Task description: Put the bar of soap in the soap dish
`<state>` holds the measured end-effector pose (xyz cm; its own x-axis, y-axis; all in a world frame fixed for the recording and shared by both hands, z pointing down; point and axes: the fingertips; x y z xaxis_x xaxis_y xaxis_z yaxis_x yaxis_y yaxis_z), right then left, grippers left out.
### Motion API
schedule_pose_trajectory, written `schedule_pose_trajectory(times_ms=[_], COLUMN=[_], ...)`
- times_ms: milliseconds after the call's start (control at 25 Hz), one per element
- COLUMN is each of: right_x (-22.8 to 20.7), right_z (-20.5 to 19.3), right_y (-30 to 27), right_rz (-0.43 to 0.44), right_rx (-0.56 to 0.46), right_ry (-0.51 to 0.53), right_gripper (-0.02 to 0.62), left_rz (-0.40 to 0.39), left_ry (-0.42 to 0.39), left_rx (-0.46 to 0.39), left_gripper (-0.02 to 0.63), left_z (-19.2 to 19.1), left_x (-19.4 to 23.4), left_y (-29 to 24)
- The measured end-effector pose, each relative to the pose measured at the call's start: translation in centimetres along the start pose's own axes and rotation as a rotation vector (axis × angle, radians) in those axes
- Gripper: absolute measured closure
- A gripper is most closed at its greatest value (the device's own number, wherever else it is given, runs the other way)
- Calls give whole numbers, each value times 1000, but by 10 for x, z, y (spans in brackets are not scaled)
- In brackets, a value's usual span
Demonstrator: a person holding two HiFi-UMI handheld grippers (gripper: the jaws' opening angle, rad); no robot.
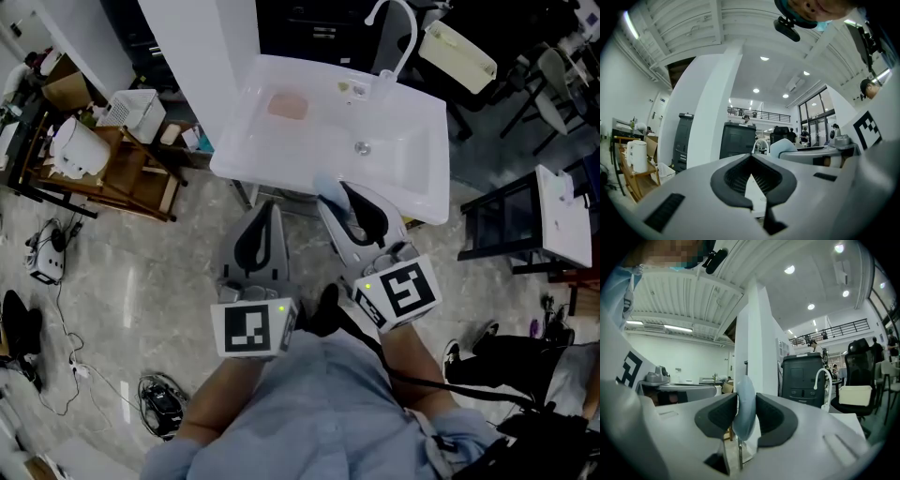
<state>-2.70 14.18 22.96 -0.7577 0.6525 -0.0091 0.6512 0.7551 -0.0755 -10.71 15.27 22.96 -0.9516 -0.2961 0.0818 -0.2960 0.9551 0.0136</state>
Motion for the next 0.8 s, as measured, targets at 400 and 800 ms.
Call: schedule_pose_trajectory(times_ms=[400,800], right_x=[-28,-83], right_z=[0,-5], right_y=[-23,-73], right_rz=[-26,2], right_rx=[-8,-10], right_ry=[-4,-16], right_gripper=[474,474], left_rz=[-12,-11], left_ry=[-12,-48], left_rx=[0,22], left_gripper=[600,600], left_z=[0,-7], left_x=[10,15], left_y=[-40,-121])
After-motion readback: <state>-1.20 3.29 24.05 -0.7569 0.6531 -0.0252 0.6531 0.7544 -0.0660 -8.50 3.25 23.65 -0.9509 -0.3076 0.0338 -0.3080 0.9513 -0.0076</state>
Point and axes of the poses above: the fingertips, and each gripper's own axes: y backward along the fingers, x to its left, z out of its top, and after that the axes turned 2 degrees about -y, right-handed
